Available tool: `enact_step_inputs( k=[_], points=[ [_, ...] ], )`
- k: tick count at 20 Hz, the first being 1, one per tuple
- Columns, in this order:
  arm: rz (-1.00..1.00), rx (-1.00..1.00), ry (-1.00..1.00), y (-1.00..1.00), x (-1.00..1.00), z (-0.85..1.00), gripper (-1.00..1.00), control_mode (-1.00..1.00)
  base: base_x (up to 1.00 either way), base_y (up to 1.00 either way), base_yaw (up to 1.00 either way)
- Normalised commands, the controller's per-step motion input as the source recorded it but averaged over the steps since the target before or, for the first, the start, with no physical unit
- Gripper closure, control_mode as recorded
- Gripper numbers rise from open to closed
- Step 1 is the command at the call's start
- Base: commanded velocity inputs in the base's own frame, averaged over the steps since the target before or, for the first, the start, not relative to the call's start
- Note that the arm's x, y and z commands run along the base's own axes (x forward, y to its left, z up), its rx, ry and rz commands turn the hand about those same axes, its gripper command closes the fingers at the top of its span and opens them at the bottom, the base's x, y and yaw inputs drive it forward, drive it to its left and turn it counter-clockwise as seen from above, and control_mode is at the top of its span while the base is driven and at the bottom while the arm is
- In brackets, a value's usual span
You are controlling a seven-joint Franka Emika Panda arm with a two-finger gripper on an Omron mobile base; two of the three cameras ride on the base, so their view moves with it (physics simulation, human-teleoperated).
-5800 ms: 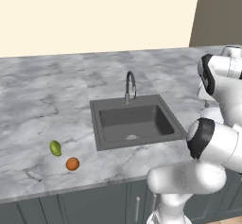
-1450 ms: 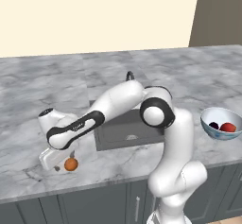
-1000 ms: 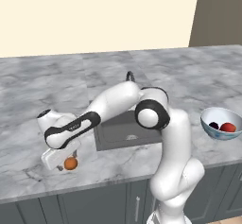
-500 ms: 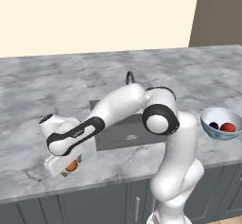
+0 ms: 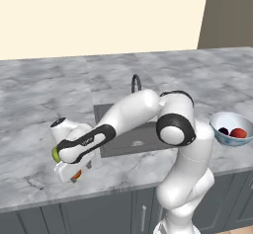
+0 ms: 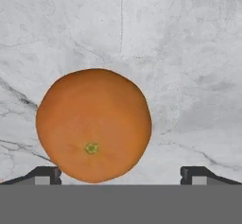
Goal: There is a mixed pile of frozen fruits and vegetables on the counter. Locate all the frozen vegetables and place the items in a bowl on the counter. Take all the frozen fruits and defrost them in a running sink.
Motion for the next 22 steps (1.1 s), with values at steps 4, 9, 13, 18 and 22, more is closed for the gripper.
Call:
enact_step_inputs(
  k=[4,9,13,18,22],
  points=[
    [-0.09,-0.01,0.04,0.37,0.08,0.01,-1.00,-1.00,0.00,0.00,0.00],
    [-0.10,-0.03,0.00,0.36,0.32,0.00,-1.00,-1.00,0.00,0.00,0.00],
    [-0.05,-0.01,0.02,0.24,0.02,-0.12,1.00,-1.00,0.00,0.00,0.00],
    [-0.04,0.00,0.03,0.00,-0.10,-0.06,1.00,-1.00,0.00,0.00,0.00],
    [-0.05,-0.03,0.02,-0.30,0.00,0.29,1.00,-1.00,0.00,0.00,0.00]
  ],
)
